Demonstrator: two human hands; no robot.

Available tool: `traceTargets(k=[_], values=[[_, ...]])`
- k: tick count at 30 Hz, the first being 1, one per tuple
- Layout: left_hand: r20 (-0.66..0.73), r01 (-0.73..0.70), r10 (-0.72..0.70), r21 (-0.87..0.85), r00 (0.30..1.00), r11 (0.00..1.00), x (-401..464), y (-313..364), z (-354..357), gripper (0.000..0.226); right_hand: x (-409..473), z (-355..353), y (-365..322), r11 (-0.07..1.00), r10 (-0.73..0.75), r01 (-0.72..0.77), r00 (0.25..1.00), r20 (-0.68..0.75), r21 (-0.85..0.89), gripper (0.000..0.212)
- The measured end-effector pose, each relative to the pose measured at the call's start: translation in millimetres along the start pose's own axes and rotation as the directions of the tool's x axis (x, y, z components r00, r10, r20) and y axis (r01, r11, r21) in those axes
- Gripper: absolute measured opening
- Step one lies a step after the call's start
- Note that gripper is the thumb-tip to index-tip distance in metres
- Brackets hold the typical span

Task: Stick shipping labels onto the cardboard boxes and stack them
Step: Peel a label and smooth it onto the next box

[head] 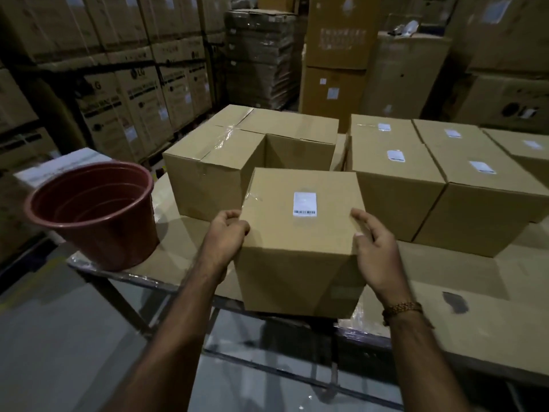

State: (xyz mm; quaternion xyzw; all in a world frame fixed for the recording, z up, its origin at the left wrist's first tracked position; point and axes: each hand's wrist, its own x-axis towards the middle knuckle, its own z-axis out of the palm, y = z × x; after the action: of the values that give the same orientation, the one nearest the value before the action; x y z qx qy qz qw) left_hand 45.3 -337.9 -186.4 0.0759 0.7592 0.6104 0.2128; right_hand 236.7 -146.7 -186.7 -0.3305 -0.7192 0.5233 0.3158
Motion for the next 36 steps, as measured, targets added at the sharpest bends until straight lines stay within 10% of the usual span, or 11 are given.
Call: traceTargets(k=[13,20,36], values=[[0.195,-0.087,0.033,0.271,0.980,0.959,62,-18,-17,0.060,-1,43,23,0.991,0.113,-0.119,0.989,-0.094,-0.062,0.048],[0.214,-0.501,0.465,0.544,0.859,0.673,54,6,24,0.075,26,49,6,0.809,-0.115,0.004,0.982,-0.152,-0.588,0.038],[0.402,-0.562,0.419,0.729,0.814,0.392,77,-8,53,0.087,97,96,7,0.648,-0.211,0.230,0.970,0.118,-0.726,0.037]])
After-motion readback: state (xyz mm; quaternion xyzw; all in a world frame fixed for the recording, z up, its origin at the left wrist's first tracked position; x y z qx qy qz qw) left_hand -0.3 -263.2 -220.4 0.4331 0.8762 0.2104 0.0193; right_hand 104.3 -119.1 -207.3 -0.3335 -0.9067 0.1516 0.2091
